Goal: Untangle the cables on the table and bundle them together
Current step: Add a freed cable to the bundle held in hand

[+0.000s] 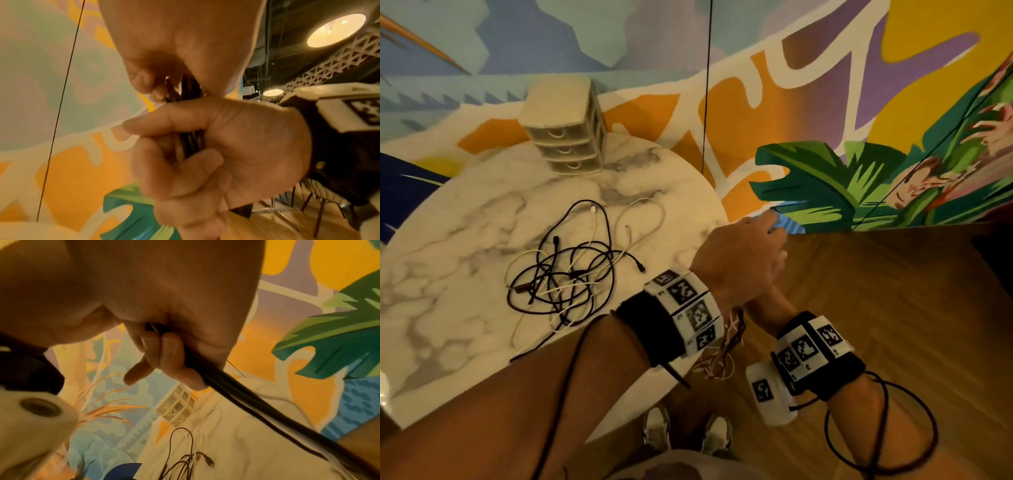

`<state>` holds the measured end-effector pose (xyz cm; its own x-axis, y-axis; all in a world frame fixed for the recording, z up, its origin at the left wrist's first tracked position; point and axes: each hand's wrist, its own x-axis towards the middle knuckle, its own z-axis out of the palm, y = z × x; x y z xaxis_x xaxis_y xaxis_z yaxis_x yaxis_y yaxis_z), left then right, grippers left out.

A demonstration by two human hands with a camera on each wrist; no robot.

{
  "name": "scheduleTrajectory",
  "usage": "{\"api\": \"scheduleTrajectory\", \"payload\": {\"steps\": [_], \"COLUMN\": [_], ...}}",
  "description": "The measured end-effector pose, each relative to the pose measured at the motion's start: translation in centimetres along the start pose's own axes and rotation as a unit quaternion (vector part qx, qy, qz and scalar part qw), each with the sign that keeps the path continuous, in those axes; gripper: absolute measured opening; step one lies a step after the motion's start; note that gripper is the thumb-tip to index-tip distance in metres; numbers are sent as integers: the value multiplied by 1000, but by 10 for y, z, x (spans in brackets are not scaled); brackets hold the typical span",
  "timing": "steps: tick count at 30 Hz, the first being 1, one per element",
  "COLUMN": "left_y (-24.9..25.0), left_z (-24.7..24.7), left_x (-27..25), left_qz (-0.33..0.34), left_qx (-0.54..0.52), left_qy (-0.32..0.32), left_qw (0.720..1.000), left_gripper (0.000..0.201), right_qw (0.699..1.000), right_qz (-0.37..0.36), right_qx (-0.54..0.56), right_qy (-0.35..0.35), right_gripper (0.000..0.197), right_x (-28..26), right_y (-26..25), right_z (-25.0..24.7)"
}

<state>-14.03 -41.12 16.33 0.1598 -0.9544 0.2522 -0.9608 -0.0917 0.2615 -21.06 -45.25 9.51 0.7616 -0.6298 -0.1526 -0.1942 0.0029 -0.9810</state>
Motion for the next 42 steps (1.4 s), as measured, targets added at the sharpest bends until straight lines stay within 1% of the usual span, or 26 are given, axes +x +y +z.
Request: {"api": "scheduleTrajectory", "payload": {"steps": [1,2,3,4,6,8,9,10,11,12,13,14,15,16,18,21,24,26,29,31,32,34,36,37,39,42], "left_y": [-3,-5,-8,-10,-16,-29,-38,-51,-69,-89,-109,-128,-144,-158,-177,-197,-203,-197,-170,-149,-140,-130,-125,-124,-125,-128], "left_z": [4,9,16,23,29,24,22,21,23,27,30,34,36,36,35,35,42,46,45,36,31,16,-3,-12,-29,-40], "left_x": [-4,-10,-16,-22,-33,-46,-53,-62,-75,-89,-108,-128,-150,-173,-216,-254,-272,-274,-261,-246,-237,-216,-197,-189,-179,-172], "left_qz": [-1,6,20,35,37,-14,-57,-103,-152,-201,-248,-278,-300,-319,-353,-391,-382,-344,-233,-167,-139,-101,-97,-111,-166,-222], "left_qx": [-34,-53,-49,-33,-66,-193,-234,-240,-222,-187,-132,-69,-9,43,125,176,156,141,121,107,105,108,79,33,-107,-258], "left_qy": [21,33,51,55,42,25,17,5,-26,-80,-161,-254,-341,-400,-443,-432,-436,-430,-439,-427,-408,-328,-230,-180,-90,10], "left_qw": [999,998,997,997,996,981,970,965,963,958,946,924,891,858,815,793,800,823,859,882,896,933,965,977,976,940], "left_gripper": [19,17,16,17,24,33,35,35,32,28,28,32,35,36,35,33,36,39,45,40,37,28,24,22,14,10], "right_qw": [997,993,992,988,982,993,996,996,995,991,989,990,991,991,989,986,985,984,983,982,982,980,979,980,980,982], "right_qz": [8,32,75,138,181,95,73,78,92,120,137,139,128,123,135,151,152,153,155,148,143,129,108,97,90,84], "right_qx": [-12,-36,-36,-40,-27,-16,17,10,-27,-50,-42,-19,-6,1,28,28,8,-3,-15,-17,-15,-13,-9,-3,18,24], "right_qy": [82,105,96,61,-38,-73,-46,-33,-29,-23,-25,-30,-38,-45,-50,-68,-80,-87,-100,-113,-123,-149,-171,-175,-179,-166], "right_gripper": [33,30,29,33,34,14,17,25,32,40,45,44,42,42,43,43,42,43,43,40,40,39,33,27,24,24], "right_x": [5,8,6,1,-6,-9,-7,-5,-4,-4,-5,-6,-9,-11,-10,-8,-7,-6,-7,-10,-11,-13,-16,-16,-16,-15], "right_y": [7,9,11,16,24,20,23,25,28,34,38,42,42,42,47,53,55,54,51,46,43,37,31,28,22,9], "right_z": [2,-3,-4,-5,-2,12,15,19,22,21,20,19,19,21,27,41,57,67,82,96,104,119,130,133,137,141]}}
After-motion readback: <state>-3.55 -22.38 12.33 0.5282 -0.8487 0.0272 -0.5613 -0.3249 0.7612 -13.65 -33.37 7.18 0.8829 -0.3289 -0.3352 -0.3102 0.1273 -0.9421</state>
